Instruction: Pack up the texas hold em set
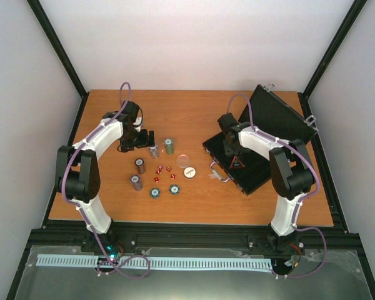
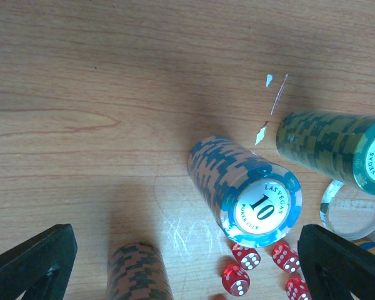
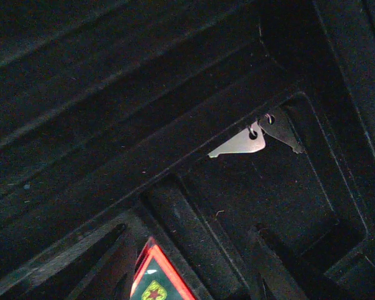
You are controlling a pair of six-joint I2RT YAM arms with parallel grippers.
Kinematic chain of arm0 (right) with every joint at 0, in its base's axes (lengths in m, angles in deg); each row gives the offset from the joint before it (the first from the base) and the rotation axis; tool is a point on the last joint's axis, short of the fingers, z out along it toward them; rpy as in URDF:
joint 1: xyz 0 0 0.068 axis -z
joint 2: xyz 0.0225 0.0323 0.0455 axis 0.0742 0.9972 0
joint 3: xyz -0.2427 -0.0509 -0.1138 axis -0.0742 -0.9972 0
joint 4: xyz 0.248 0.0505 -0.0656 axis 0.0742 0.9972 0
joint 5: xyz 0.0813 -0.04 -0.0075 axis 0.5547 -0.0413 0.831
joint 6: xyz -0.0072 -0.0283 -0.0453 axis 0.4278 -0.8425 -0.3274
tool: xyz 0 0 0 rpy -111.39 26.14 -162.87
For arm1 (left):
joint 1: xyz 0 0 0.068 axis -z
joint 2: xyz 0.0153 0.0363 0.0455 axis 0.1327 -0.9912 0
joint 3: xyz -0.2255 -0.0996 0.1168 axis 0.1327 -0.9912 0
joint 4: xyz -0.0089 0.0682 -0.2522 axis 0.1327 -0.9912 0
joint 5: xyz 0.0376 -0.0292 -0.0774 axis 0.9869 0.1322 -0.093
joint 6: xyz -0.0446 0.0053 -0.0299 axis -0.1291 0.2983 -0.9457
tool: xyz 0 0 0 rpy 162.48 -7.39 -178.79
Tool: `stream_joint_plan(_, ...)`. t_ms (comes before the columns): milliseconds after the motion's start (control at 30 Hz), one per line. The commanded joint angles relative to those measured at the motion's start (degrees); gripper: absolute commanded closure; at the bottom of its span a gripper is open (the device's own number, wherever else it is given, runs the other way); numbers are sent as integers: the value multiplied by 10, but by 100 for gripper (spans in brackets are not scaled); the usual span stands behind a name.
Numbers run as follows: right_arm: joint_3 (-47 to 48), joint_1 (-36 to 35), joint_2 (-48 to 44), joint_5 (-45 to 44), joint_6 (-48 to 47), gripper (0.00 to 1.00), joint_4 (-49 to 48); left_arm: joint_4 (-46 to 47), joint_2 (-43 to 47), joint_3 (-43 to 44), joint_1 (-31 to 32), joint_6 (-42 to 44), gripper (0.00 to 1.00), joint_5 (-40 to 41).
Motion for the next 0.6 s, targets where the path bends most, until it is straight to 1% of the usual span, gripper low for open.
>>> stream_joint_plan(0,5,0,-41,34,-3,49,-14,3,6,7,2,-1,0,2)
stream_joint_plan(100,-6,-1,-51,57,3,49,-13,5,7,5,2,-2,0,2)
stream_joint_plan(167,-20,0,-68,105,-6,48,-34,5,7,4,2,-3,0,1)
stream_joint_plan(200,-28,-1,-78,131,-14,45,-47,4,7,4,2,-3,0,1)
stream_joint_plan(267,-40,-1,-100,175,-29,36,-66,4,9,5,2,-3,0,1)
stream_joint_plan(333,-37,-3,-111,198,-41,29,-64,2,9,8,2,-2,0,3)
stream_joint_plan(467,-14,-26,-106,199,-67,23,-27,-6,8,24,3,0,0,6)
stream_joint_plan(567,-4,-61,-104,197,-75,15,-9,-22,9,47,2,-2,0,23)
